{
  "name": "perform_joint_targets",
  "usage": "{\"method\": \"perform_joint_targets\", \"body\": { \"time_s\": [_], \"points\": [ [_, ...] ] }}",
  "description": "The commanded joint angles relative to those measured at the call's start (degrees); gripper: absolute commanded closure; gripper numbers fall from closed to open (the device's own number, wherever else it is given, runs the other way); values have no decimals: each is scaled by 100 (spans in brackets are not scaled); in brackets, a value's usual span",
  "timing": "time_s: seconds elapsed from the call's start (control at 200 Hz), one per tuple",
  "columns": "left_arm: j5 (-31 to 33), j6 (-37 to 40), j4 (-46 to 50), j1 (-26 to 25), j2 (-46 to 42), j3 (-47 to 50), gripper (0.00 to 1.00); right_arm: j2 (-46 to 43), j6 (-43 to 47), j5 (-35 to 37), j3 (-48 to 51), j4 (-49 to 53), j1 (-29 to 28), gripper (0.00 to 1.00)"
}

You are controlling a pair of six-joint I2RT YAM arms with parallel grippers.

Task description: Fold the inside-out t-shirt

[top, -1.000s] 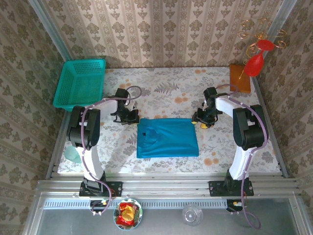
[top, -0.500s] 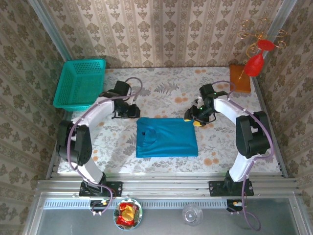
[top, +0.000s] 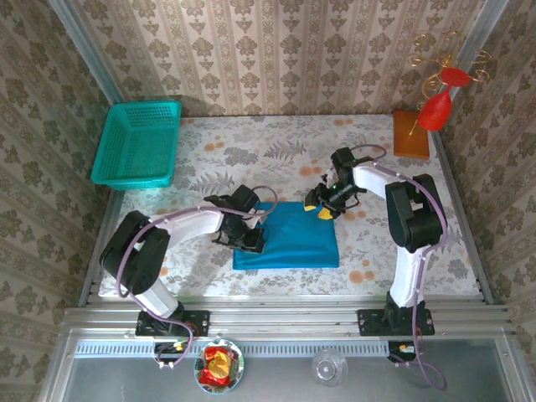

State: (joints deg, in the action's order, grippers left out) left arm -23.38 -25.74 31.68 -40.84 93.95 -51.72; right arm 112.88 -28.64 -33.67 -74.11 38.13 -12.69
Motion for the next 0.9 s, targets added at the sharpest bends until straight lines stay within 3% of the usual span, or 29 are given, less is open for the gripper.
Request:
{"method": "perform_joint_targets", "body": {
  "time_s": [0.0, 0.255, 0.4, 0.655, 0.77, 0.895],
  "points": [
    [218, -110, -169, 19, 108, 118, 88, -29, 90, 426, 136, 158, 76, 45],
    [895, 324, 43, 365, 510, -143, 88, -939, -123, 615, 1323, 18, 14, 45],
    [1089, 648, 112, 660, 881, -569, 88, -1608, -656, 686, 2303, -324, -309, 45],
    [1200, 1099, 215, 1132, 1591, -1564, 87, -2631, -2916, 989, 3878, -1838, -1927, 43],
    [1078, 1243, 153, 1299, 1812, -1932, 86, -2652, -3705, 1134, 3913, -2403, -2746, 43],
    [1025, 1317, 225, 1424, 1716, -2200, 84, -2714, -3776, 1358, 3475, -2095, -3072, 42]
  ]
}}
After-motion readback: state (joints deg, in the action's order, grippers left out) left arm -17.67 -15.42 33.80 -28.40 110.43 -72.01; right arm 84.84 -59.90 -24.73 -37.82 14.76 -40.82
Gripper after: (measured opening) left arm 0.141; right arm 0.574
